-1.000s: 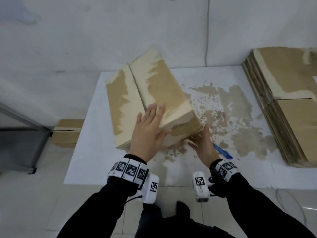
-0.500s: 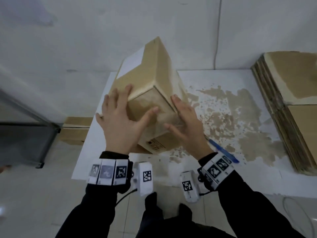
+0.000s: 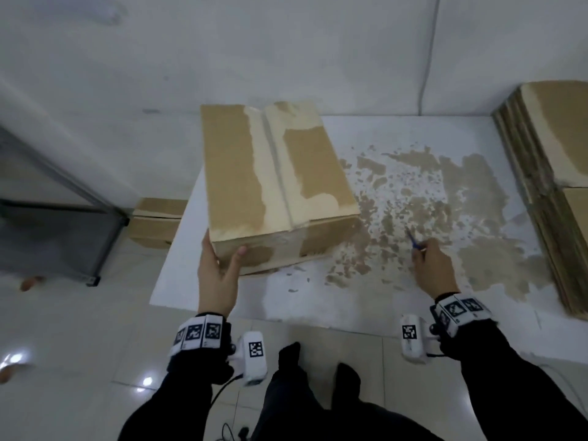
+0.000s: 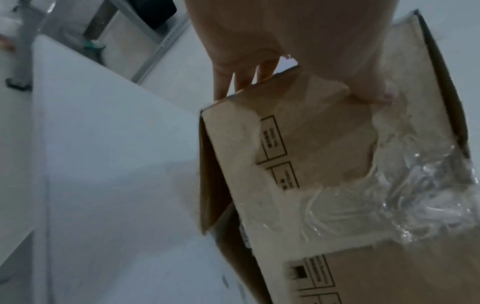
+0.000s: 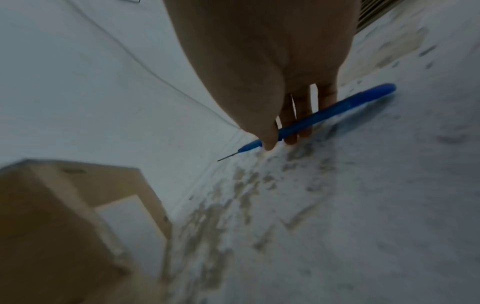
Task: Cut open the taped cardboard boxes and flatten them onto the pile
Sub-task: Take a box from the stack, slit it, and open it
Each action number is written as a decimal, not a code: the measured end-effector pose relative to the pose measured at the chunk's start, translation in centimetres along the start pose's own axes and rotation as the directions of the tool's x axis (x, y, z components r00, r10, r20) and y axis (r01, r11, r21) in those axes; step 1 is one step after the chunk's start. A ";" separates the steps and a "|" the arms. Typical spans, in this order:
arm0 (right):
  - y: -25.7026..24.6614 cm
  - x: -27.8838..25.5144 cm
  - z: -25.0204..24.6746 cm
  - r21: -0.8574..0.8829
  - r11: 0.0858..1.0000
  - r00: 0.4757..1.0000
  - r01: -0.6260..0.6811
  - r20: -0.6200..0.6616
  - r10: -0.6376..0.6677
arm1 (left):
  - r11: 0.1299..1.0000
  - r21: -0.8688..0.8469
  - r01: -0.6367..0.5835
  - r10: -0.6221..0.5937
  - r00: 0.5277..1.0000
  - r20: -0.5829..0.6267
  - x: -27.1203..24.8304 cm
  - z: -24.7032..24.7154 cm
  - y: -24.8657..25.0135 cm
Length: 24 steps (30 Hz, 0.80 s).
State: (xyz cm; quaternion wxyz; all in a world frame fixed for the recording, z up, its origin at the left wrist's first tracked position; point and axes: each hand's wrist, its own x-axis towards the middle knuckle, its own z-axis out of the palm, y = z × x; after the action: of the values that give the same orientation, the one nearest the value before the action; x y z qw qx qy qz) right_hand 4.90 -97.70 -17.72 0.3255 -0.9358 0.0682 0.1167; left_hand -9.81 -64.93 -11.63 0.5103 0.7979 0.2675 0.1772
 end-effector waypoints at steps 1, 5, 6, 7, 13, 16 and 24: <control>-1.3 -0.4 -0.3 0.106 0.994 1.000 0.016 0.001 -0.016 | 0.999 -0.004 0.048 -0.048 0.998 0.048 0.0 0.2 -0.3; -8.3 -2.7 -1.9 0.333 0.921 0.977 0.203 -0.010 -0.211 | 0.997 -0.079 0.017 -0.005 0.988 0.155 0.5 -0.5 -0.4; -10.0 -3.1 -2.2 0.350 0.904 0.967 0.248 -0.025 -0.255 | 0.997 -0.071 -0.032 0.040 0.992 0.121 1.1 -1.1 0.3; -11.6 -3.3 -2.3 0.354 0.891 0.956 0.286 -0.037 -0.292 | 0.995 -0.031 -0.092 0.094 0.992 0.081 2.1 -1.6 1.3; -21.3 -2.3 -0.9 0.248 0.889 0.890 0.385 0.156 -0.429 | 0.726 0.515 -0.455 0.328 0.888 0.321 10.2 -1.3 5.7; -26.2 -0.9 0.4 0.095 0.882 0.848 0.462 0.243 -0.470 | 0.598 0.655 -0.462 0.185 0.875 0.448 11.9 -0.2 3.7; -33.7 3.9 3.2 -0.344 0.802 0.873 0.487 0.227 -0.433 | 0.575 0.583 -0.573 0.226 0.797 0.560 13.0 1.3 3.2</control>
State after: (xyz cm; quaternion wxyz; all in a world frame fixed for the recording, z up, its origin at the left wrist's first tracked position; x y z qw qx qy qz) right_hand 14.92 -69.68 -1.14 0.1546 -0.9596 -0.2083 0.1091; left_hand 1.98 -59.06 -9.14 0.1386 0.9903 0.0040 -0.0097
